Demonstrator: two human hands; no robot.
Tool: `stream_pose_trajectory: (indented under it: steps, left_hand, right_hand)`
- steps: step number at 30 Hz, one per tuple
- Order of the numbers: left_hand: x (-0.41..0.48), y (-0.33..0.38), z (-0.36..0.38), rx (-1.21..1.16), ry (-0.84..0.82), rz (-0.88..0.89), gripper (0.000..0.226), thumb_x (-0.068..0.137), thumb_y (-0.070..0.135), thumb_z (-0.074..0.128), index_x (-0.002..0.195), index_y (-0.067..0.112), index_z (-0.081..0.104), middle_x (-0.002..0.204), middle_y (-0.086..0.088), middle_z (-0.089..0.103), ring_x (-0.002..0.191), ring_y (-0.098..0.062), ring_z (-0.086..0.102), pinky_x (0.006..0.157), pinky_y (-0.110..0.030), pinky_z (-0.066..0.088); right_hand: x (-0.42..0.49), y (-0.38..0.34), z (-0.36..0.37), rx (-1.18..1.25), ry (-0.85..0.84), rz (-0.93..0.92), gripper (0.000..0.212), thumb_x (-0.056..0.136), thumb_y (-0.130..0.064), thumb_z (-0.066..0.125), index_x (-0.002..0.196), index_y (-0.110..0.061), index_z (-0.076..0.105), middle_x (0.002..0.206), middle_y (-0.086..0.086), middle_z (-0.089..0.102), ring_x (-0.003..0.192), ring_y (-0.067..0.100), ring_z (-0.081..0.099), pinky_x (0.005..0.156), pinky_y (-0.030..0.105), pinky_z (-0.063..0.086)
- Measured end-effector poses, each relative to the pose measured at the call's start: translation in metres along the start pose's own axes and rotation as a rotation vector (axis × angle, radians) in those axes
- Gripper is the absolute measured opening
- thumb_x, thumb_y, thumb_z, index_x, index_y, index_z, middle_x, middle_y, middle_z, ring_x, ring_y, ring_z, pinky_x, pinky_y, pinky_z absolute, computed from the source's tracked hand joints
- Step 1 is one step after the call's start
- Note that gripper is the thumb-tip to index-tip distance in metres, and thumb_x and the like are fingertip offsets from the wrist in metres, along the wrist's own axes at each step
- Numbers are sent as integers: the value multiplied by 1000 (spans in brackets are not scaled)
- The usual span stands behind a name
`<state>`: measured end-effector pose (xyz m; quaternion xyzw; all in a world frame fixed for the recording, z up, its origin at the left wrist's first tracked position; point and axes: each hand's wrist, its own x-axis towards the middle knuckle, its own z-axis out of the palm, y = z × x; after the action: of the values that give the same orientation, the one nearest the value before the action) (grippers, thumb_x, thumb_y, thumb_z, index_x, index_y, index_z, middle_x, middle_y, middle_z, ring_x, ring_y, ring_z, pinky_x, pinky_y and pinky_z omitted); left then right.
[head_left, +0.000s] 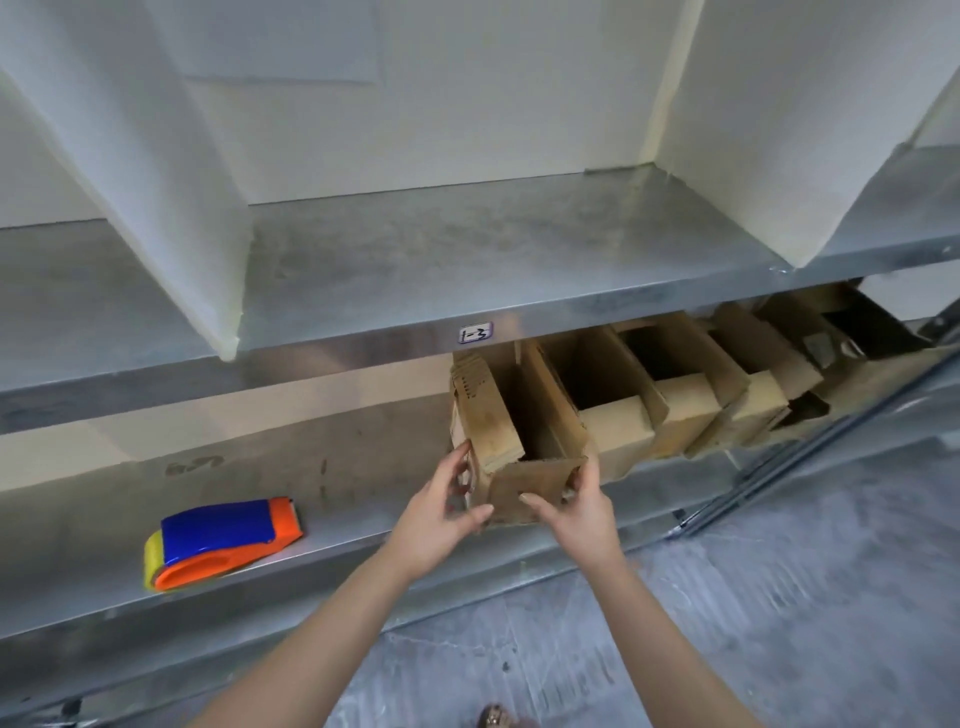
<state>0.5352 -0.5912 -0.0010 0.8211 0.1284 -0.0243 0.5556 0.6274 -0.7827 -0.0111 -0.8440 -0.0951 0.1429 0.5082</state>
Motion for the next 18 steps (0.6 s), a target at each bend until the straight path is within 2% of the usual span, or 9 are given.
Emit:
stream_pose_trajectory:
  steps: [4, 7, 10, 13, 16, 18]
  left_hand:
    - [14, 3, 28, -60, 49, -33, 80, 85, 30, 71, 143, 42, 18, 141, 7, 45, 109, -8, 60, 93, -24, 49]
    - [22, -2, 36, -84, 116, -66, 79, 85, 32, 71, 144, 37, 19, 142, 8, 46, 111, -7, 60, 98, -31, 50]
    - [24, -3, 38, -122, 98, -65, 78, 86, 30, 70, 143, 37, 17, 146, 9, 41, 113, 4, 56, 102, -28, 46]
    - [22, -4, 38, -127, 3, -56, 84, 84, 45, 69, 145, 44, 11, 149, 15, 34, 123, -3, 52, 105, -30, 43]
    - [24, -7, 31, 14, -11, -42, 91, 76, 64, 63, 146, 48, 7, 152, 17, 30, 137, -5, 36, 109, -38, 40]
    - [24, -10, 26, 122, 22, -37, 87, 79, 59, 62, 147, 43, 11, 154, 12, 30, 139, -8, 30, 107, -41, 42]
  right_hand:
    - [1, 5, 1, -113, 176, 30, 76, 73, -38, 83, 136, -24, 44, 113, -4, 66, 108, 13, 60, 85, 24, 44]
    - [5, 6, 7, -71, 248, 30, 63, 71, -28, 86, 123, -24, 52, 105, -9, 65, 101, 10, 60, 83, 20, 44]
    - [5, 8, 12, 30, 282, 44, 47, 74, -18, 84, 109, -30, 55, 103, -11, 65, 99, 7, 61, 86, 23, 51]
    - [1, 17, 11, 35, 308, 55, 41, 79, -17, 79, 115, -24, 63, 109, -5, 66, 99, 5, 61, 91, 32, 55]
    - [0, 14, 1, 43, 281, 95, 45, 80, -22, 79, 121, -23, 63, 111, -6, 68, 103, 5, 60, 91, 24, 51]
    - [-3, 11, -2, 97, 236, 111, 45, 79, -23, 80, 118, -28, 59, 107, -10, 66, 105, 5, 61, 91, 21, 48]
